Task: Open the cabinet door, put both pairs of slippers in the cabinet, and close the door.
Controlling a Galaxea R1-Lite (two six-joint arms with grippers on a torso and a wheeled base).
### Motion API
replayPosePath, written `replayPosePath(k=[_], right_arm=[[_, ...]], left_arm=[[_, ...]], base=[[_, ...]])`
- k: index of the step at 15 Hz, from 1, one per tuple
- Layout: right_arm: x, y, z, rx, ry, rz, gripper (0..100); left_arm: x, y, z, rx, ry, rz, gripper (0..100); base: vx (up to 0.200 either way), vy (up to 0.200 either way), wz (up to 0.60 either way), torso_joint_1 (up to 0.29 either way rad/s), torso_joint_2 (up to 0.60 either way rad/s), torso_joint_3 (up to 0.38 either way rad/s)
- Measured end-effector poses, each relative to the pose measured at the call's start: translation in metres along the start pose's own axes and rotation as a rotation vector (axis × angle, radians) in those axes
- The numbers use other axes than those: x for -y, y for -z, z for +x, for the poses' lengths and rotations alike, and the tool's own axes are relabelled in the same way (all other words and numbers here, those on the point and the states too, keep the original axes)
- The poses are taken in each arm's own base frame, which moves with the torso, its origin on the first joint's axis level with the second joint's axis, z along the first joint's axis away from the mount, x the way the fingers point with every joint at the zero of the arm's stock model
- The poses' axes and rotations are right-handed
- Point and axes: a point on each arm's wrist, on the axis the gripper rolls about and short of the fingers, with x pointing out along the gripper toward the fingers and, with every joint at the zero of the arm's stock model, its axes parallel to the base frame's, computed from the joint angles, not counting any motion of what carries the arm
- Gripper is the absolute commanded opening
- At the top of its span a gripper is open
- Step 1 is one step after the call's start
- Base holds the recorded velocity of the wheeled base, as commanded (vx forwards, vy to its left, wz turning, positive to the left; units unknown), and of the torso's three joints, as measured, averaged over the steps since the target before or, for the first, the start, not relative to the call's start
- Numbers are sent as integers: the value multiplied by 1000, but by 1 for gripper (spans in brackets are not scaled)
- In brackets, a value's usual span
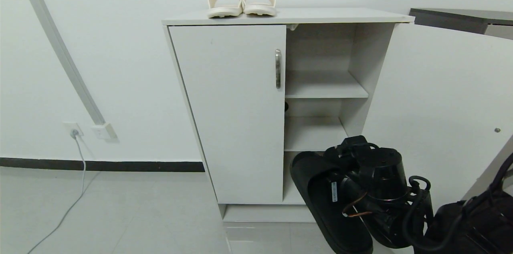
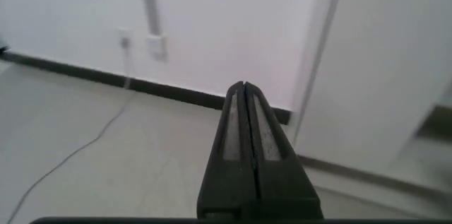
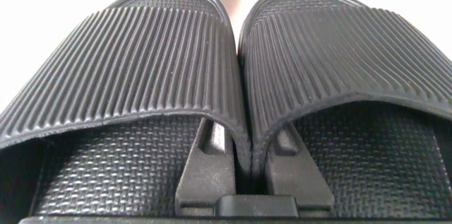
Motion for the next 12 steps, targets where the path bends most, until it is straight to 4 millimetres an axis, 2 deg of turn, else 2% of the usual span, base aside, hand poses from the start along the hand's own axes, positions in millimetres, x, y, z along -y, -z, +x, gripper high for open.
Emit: replayPosePath(k=[2, 5, 7, 12], right_arm=[[-2, 1, -1, -2, -8, -4, 0], [-5, 3, -4, -7, -19, -12, 0], [-7, 4, -5, -10, -25, -17, 0], [-9, 6, -5, -15, -30, -21, 0]], left_arm=[[5, 23, 4, -50, 157, 25, 0], [5, 32, 5, -65, 229, 33, 0], [3, 33, 6, -65, 343, 26, 0], [0, 34, 7, -64, 280, 38, 0]], base=[[0, 0, 0, 0, 0, 0], [0, 0, 0, 0, 0, 0], [0, 0, 0, 0, 0, 0], [0, 0, 0, 0, 0, 0]])
